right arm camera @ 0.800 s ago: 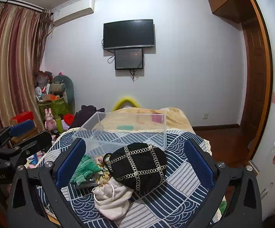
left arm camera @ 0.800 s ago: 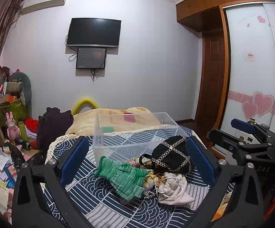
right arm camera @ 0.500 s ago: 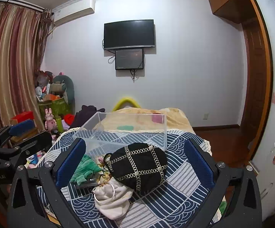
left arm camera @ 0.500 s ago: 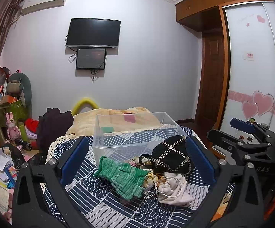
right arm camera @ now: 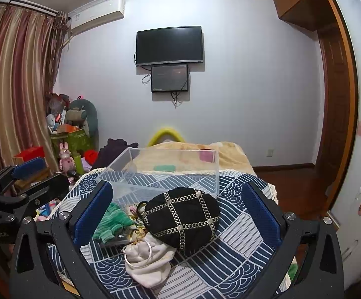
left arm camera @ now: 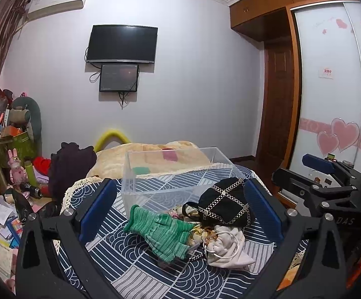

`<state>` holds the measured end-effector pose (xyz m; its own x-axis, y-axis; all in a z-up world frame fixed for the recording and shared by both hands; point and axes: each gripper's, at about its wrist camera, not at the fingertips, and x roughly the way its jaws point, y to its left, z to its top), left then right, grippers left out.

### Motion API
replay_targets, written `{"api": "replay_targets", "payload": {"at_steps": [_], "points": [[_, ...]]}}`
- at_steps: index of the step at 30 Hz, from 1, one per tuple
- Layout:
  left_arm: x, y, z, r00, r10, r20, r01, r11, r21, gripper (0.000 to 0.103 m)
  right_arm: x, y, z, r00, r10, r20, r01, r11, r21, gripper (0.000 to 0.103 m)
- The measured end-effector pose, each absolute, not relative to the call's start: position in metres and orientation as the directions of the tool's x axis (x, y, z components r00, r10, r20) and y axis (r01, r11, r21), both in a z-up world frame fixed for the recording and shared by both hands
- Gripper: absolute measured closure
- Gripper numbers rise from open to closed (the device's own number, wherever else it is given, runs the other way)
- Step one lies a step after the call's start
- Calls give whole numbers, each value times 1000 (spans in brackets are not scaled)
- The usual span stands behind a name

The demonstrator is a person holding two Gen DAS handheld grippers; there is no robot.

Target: Organize soft objects

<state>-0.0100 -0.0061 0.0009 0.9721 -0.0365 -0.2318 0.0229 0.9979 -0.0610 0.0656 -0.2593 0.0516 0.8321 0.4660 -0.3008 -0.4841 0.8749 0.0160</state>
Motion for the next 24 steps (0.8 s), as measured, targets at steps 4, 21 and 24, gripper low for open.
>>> {"api": "replay_targets", "payload": {"at_steps": [4,21,24], "points": [[-10,-6,1,972,-36,-232,22,998,-62,0,66,-259,51,832,466,-301,-485,875,16,0],[-10,-5,2,971,-38,-236,23,998,-66,0,62,-257,53,830,471,-298,-489,872,16,0],[-10,-5,2,971,-38,-235,23,998,-66,0,62,-257,53,830,472,-298,-490,872,16,0]]}}
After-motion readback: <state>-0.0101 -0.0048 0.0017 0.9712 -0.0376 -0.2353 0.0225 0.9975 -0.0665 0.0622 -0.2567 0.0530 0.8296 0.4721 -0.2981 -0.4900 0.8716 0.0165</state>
